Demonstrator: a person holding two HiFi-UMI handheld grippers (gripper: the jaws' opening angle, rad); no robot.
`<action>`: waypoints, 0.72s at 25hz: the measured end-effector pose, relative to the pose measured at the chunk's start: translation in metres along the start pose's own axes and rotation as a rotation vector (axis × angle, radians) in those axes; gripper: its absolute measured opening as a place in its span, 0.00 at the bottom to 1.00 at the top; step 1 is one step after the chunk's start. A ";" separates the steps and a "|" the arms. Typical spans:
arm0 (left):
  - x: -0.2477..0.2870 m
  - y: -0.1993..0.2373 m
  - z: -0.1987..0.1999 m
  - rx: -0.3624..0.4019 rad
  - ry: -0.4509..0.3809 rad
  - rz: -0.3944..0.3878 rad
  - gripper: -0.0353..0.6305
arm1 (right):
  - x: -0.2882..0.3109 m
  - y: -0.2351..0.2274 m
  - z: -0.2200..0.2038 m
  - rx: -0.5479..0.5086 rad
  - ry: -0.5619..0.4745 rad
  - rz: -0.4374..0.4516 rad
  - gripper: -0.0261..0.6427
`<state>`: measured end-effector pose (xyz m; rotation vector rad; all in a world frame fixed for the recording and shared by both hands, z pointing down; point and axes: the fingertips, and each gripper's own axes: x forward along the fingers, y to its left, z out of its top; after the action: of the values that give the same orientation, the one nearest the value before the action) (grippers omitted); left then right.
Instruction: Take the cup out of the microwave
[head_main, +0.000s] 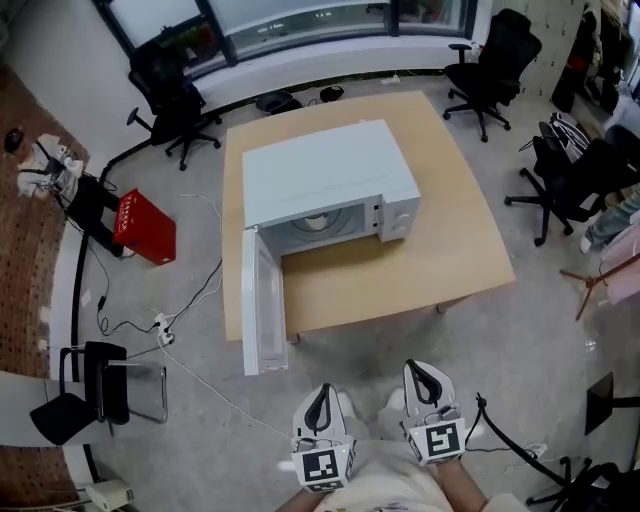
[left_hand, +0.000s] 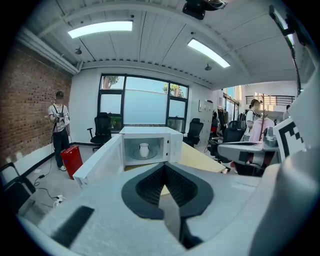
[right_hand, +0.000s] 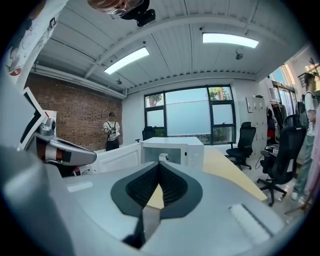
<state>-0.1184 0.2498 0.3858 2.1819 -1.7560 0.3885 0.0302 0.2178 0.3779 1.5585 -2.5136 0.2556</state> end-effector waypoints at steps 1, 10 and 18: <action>-0.001 0.001 0.000 -0.002 -0.003 -0.001 0.06 | -0.001 0.001 0.002 0.001 -0.007 0.001 0.05; -0.008 0.034 -0.004 0.003 -0.001 -0.019 0.06 | 0.004 0.020 0.009 0.027 -0.043 -0.032 0.05; 0.003 0.043 0.002 -0.014 -0.048 -0.081 0.06 | 0.019 0.033 0.005 0.044 -0.047 -0.093 0.05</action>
<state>-0.1601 0.2377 0.3887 2.2615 -1.6831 0.3064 -0.0084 0.2150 0.3757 1.7121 -2.4777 0.2671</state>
